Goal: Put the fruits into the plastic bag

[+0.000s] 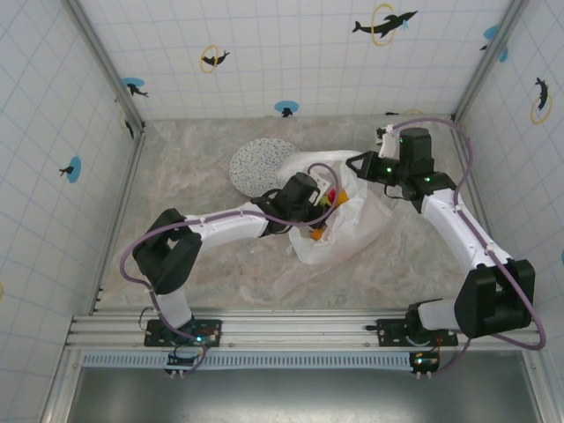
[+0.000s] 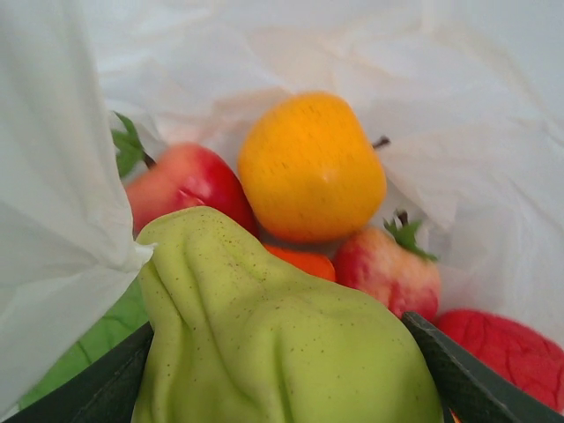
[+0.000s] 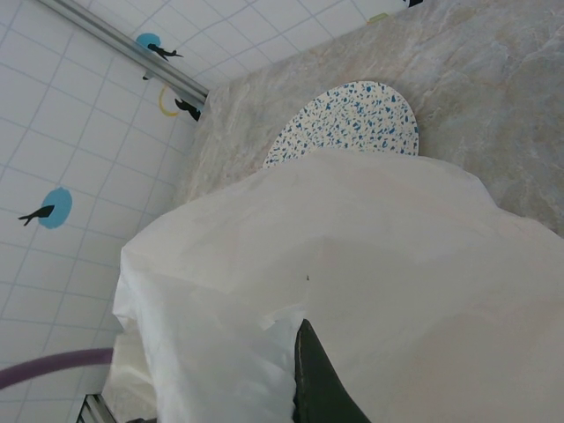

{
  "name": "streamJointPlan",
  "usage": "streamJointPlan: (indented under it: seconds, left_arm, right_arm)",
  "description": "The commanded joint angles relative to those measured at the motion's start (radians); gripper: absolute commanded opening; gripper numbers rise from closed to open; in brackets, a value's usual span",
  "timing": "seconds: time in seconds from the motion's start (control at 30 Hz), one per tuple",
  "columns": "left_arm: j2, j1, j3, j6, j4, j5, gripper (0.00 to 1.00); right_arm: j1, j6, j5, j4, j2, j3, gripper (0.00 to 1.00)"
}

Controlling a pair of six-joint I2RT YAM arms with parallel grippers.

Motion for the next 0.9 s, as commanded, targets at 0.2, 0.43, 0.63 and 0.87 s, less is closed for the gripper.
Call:
streamJointPlan:
  seconds: [0.2,0.43,0.63,0.87]
  left_arm:
    - [0.1,0.028,0.134,-0.038,0.161,-0.048,0.59]
    - [0.172,0.028,0.172,-0.039,0.183,-0.063,0.64]
    - [0.175,0.027,0.16,-0.027,0.166,-0.072,0.73]
    - [0.105,0.03,0.123,-0.012,0.16,-0.079,0.83]
  right_arm:
    - [0.0,-0.002,-0.011,0.01,0.0,0.022,0.0]
    - [0.001,-0.002,-0.01,0.017,0.011,0.021,0.0]
    - [-0.012,-0.011,-0.005,0.018,0.012,0.005,0.0]
    - [-0.02,-0.014,-0.007,0.018,0.015,-0.001,0.0]
